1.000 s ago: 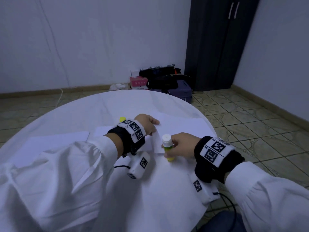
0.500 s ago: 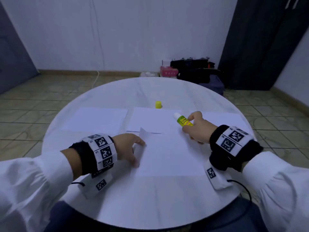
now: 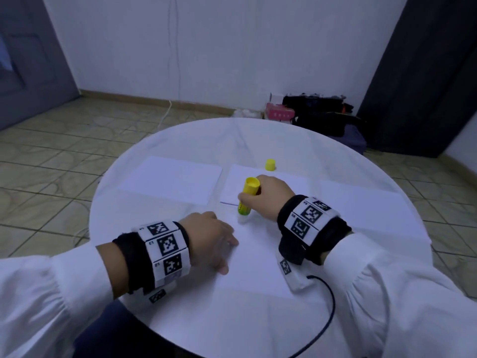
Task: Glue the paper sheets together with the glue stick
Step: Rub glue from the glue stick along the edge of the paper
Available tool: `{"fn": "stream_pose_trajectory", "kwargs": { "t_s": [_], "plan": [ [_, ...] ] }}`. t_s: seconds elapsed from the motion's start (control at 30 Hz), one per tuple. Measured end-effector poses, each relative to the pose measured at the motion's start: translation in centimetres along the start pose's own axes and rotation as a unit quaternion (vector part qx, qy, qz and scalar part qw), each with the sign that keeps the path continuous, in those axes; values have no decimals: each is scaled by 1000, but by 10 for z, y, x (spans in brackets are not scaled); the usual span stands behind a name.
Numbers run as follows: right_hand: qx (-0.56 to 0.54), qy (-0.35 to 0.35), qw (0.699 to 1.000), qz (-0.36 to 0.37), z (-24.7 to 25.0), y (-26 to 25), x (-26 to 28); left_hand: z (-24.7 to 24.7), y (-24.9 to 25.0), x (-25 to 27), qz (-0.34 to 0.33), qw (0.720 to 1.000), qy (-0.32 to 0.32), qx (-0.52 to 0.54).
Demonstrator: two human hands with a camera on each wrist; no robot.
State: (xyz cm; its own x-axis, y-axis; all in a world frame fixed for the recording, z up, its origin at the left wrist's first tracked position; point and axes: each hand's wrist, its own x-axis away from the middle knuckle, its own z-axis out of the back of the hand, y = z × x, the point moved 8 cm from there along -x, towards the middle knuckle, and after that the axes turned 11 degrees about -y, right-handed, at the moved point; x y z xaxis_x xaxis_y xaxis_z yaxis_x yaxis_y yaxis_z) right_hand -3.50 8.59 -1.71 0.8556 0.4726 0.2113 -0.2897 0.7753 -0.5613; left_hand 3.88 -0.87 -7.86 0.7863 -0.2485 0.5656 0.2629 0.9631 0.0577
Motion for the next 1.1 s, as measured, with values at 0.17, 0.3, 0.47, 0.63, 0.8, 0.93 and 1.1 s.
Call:
{"fn": "stream_pose_trajectory", "kwargs": {
  "t_s": [0.17,0.3,0.47,0.63,0.8,0.93,1.1],
  "plan": [
    [37,-23,999,1,-19,-10,-10,-6,-7,-3,14,1000,8,22],
    [46,-23,999,-7,-13,3,-3,-5,-5,-4,8,1000,4,9],
    [56,3,998,-40,15,45,20,-1,-4,-2,10,1000,7,5],
    [51,40,995,-70,41,83,45,0,-4,-5,14,1000,-3,-21],
    [50,56,992,-99,54,104,60,-2,-18,-10,60,998,-16,21],
    [52,67,990,-116,58,103,61,-6,-27,-16,88,996,-8,5],
    [46,49,998,-21,34,38,40,-3,-24,-7,92,996,-18,7]
  ]
}}
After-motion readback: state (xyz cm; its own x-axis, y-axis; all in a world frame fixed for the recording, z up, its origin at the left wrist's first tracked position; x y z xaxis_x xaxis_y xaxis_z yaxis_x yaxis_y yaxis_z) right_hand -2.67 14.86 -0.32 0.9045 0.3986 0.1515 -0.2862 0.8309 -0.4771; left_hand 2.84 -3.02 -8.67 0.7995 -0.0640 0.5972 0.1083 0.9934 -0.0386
